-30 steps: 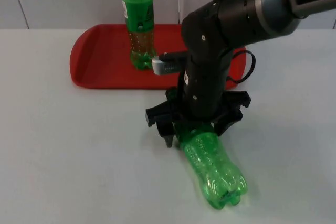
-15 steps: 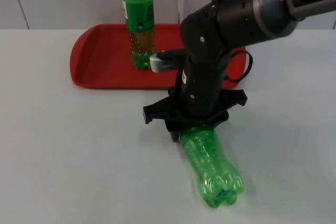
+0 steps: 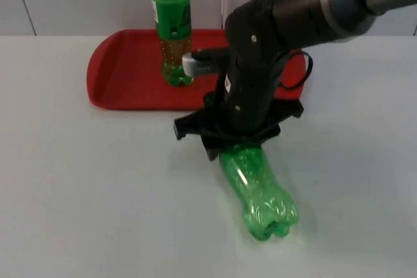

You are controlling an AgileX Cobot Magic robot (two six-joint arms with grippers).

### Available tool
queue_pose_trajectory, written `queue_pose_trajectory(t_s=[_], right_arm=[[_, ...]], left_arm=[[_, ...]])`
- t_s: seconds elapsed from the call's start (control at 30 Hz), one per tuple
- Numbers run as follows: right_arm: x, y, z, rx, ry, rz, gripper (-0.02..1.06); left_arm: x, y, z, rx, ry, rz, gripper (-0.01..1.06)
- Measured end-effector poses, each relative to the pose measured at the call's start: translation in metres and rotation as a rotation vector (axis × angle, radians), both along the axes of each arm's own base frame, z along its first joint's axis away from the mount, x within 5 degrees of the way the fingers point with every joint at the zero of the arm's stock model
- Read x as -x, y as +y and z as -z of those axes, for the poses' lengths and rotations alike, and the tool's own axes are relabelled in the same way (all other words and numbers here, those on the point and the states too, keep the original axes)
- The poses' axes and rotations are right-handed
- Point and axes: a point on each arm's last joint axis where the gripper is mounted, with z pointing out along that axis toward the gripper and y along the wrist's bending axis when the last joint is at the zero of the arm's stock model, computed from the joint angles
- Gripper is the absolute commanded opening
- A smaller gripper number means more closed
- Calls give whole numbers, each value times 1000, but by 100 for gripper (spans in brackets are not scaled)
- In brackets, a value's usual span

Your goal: Place the bottle upright on the tray.

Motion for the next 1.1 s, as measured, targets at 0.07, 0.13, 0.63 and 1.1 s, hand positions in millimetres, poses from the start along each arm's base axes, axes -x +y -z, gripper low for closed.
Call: queue_pose_trajectory(t_s=[0.07,0.13,0.63,1.1], right_arm=[[-2,-1,-21,-15,-62,-20,0],[-4,-2,-53,-37,-151,-46,0],[10,-37,-221,-112,-654,-81,0],[8,-38,-255,-235,-888,-62,0]], left_arm=[[0,0,0,0,0,0,105],[0,0,0,0,0,0,105],[0,0,0,0,0,0,105],[0,0,0,0,0,0,105]])
